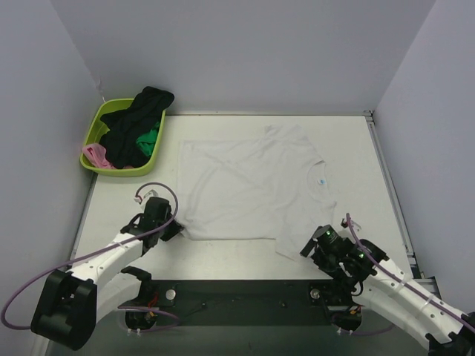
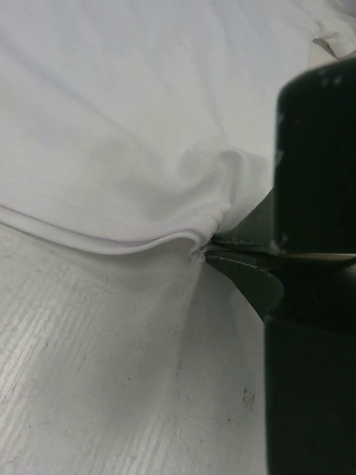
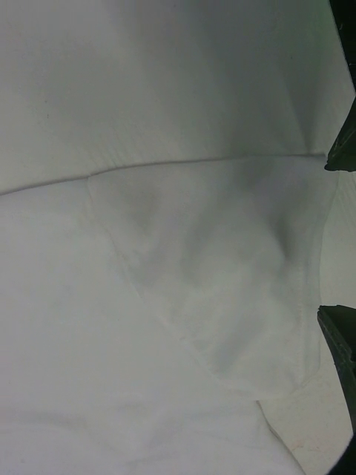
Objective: Fold and stack the t-shirts
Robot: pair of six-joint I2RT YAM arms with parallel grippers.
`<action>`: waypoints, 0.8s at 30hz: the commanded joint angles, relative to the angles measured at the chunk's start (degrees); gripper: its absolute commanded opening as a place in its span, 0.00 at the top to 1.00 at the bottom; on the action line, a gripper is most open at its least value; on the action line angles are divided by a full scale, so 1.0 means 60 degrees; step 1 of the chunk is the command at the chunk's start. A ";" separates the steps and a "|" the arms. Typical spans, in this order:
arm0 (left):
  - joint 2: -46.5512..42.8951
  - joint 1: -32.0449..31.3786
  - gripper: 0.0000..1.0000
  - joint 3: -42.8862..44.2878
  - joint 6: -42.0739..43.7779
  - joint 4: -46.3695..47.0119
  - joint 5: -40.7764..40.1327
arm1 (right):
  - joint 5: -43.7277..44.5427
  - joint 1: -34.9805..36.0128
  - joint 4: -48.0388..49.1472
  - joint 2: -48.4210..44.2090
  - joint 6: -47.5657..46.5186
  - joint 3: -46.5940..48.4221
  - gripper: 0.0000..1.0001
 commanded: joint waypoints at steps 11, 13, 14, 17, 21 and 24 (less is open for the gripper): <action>0.0660 0.0050 1.00 0.0121 0.0324 0.0037 0.0242 | 0.2732 0.0186 -0.1396 0.2851 -0.0199 0.1646 0.25; 0.0646 0.0050 1.00 0.0121 0.0338 -0.0007 0.0228 | 0.2835 0.0172 -0.0884 0.3114 -0.0316 0.1632 0.23; 0.0646 0.0050 1.00 0.0121 0.0353 -0.0007 0.0198 | 0.2850 0.0172 -0.0693 0.3188 -0.0447 0.1646 0.23; 0.0631 0.0093 1.00 0.0136 0.0412 -0.0124 0.0183 | 0.2544 0.0172 -0.0091 0.3466 -0.0639 0.1558 0.22; 0.0456 0.0210 1.00 0.0107 0.0485 -0.0256 0.0183 | 0.1857 0.0186 -0.0017 0.3409 -0.0479 0.1295 0.23; 0.0353 0.0313 1.00 0.0077 0.0514 -0.0285 0.0198 | 0.1445 0.0201 -0.0017 0.3233 -0.0288 0.0929 0.29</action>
